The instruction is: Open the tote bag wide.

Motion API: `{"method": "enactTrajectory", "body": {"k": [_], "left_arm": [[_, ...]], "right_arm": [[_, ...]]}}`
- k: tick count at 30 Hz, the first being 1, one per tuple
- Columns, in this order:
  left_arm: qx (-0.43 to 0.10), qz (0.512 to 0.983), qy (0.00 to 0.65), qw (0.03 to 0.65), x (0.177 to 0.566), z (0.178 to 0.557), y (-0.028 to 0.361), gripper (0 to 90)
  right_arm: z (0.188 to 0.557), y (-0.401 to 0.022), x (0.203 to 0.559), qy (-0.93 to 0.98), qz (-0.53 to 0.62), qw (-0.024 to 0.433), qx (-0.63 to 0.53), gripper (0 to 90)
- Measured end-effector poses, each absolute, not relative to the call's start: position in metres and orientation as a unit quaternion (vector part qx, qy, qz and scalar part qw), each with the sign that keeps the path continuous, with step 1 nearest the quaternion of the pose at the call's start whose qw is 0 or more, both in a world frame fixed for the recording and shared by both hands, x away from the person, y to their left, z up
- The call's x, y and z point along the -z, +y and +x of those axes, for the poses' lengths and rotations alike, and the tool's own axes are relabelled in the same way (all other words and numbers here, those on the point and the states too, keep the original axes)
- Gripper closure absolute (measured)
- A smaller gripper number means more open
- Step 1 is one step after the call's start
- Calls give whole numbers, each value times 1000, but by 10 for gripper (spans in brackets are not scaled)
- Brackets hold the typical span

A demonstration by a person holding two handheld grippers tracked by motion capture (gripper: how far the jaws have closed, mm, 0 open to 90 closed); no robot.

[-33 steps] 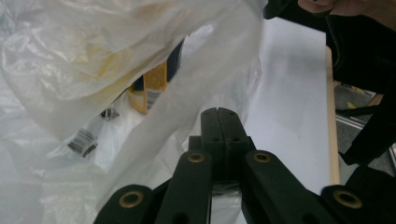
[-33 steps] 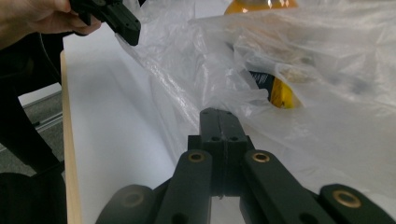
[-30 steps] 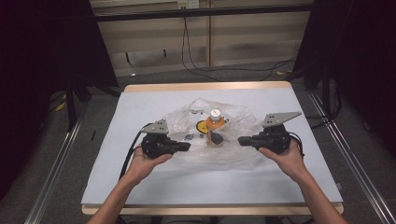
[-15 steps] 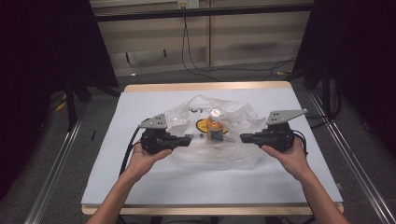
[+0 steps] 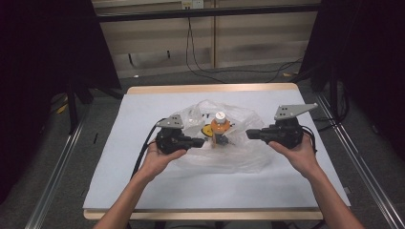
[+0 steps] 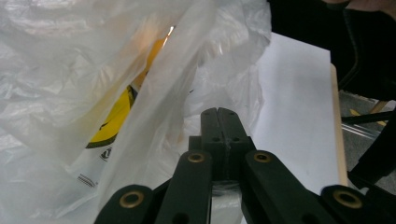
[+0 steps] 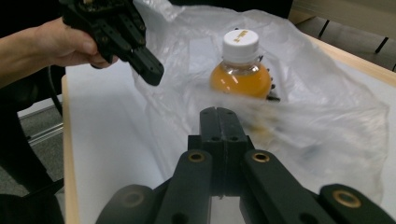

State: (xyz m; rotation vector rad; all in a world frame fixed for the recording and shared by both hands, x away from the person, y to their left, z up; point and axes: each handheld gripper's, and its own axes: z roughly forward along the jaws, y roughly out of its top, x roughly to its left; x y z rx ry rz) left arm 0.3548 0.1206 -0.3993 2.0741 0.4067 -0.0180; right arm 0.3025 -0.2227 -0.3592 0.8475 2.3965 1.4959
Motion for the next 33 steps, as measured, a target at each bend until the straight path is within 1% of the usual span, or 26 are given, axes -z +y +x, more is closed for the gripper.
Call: {"method": "enactTrajectory", "body": {"k": [9,14,16,19,21,25,28,29,32,33], "left_arm": [[18,864,169,474,414,362,108,900],[12,874,174,454,420,365,106,900],[14,878,178,444,424,369,105,900],[22,879,190,437,435,375,103,900],[16,890,190,414,441,378,102,900],[17,897,200,394,453,384,99,900],[16,899,203,389,459,388,100,900],[16,903,209,375,463,390,101,900],[18,903,212,374,469,391,104,900],[15,908,211,362,470,390,105,900]], "right_arm": [[341,-209,364,819,295,98,-482,900],[357,-206,370,822,304,98,-471,900],[369,-204,386,837,316,94,-436,900],[377,-201,401,848,319,78,-416,900],[382,-199,411,857,322,73,-395,900],[391,-196,429,874,323,60,-359,900],[394,-196,438,878,324,55,-348,900],[395,-196,448,881,328,46,-337,900],[395,-196,455,891,328,43,-312,900],[395,-196,457,891,331,42,-308,900]]}}
